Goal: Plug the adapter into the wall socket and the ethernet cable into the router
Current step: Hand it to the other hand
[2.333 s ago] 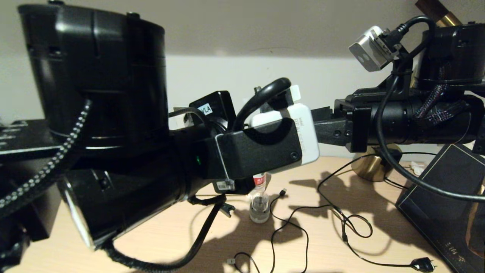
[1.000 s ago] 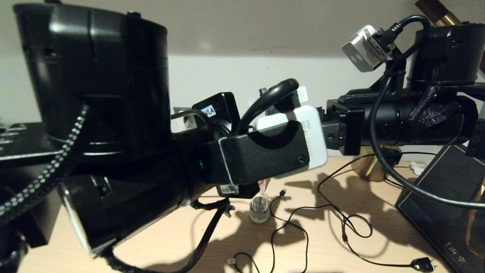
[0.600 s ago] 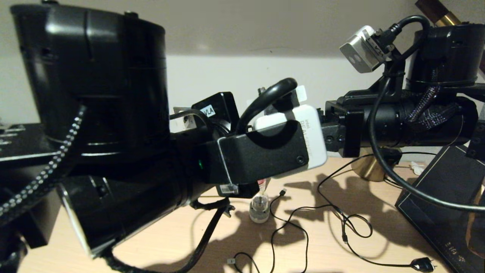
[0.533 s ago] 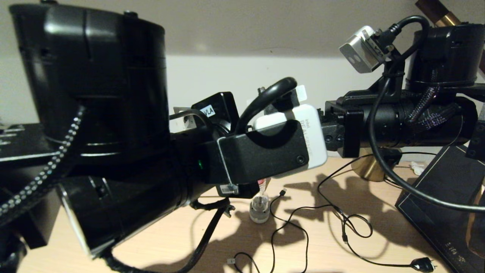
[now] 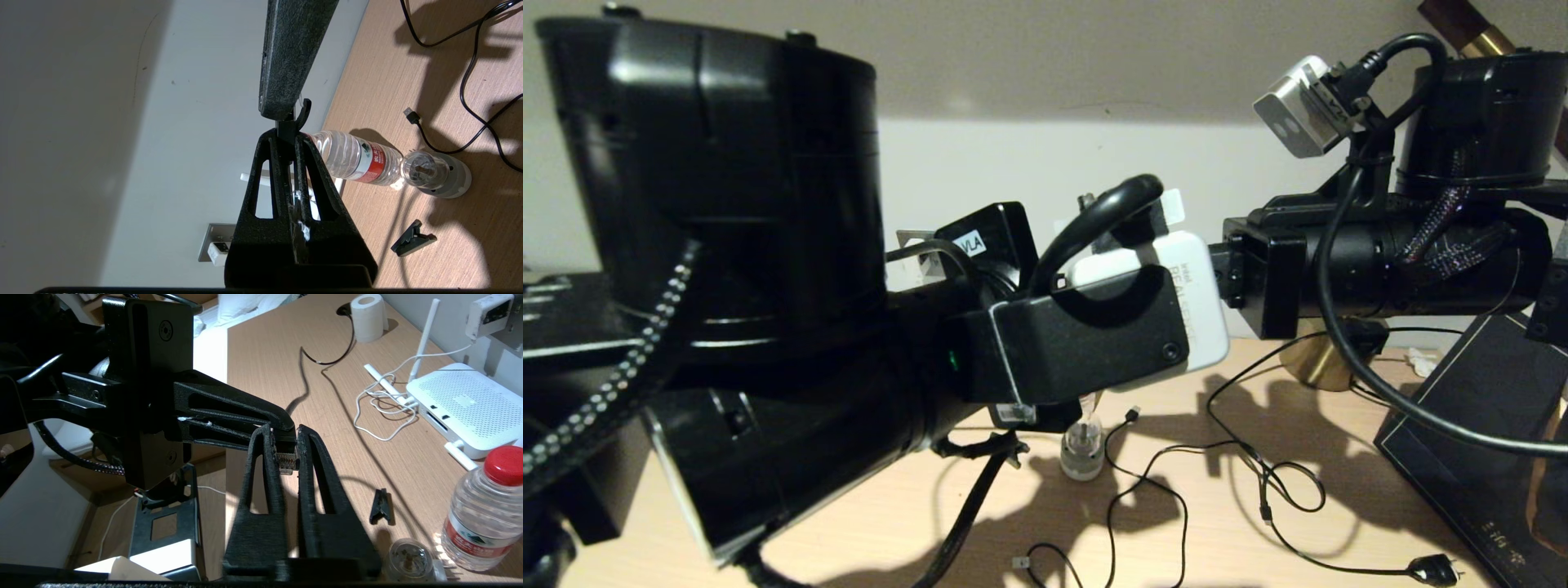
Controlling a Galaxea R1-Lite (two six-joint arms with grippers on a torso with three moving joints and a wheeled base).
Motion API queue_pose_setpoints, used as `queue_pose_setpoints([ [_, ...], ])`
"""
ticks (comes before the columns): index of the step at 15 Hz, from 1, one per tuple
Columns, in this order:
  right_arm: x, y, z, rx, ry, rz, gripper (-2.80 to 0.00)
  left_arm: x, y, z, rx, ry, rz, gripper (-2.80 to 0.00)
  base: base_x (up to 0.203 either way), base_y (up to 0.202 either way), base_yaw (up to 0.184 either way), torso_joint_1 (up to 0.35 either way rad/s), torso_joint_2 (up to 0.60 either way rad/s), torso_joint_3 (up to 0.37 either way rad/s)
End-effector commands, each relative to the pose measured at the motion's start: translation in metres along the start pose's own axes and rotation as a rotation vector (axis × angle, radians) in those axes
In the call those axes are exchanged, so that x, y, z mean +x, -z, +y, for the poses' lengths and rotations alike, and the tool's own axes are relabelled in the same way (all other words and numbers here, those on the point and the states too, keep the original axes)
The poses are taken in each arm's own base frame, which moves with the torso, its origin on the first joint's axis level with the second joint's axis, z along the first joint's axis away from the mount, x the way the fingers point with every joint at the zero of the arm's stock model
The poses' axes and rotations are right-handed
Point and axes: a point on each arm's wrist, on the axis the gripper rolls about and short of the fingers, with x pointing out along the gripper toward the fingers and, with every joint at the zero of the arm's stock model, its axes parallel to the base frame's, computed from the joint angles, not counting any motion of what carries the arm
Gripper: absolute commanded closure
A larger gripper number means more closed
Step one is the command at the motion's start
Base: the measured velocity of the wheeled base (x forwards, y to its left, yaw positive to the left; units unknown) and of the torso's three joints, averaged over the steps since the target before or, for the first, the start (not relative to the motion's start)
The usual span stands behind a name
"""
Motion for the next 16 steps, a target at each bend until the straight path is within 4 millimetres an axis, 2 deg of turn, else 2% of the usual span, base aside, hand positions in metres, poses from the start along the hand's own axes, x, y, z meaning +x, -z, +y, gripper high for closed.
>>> queue_pose_setpoints([
  [1,0.0006,-0.0001,0.0014,-0.001,-0.01,0.0,0.0,-0.0001,0.0,-0.0003,0.006,-0.001,0.001,0.0,0.0,0.0,0.0,0.0,0.0,0.0],
  [16,0.0004,0.0016,0.0007,0.006,-0.003,0.003,0.0,0.0039,-0.002,-0.0003,0.0,-0.003,-0.024,0.0,0.0,0.0,0.0,0.0,0.0,0.0],
])
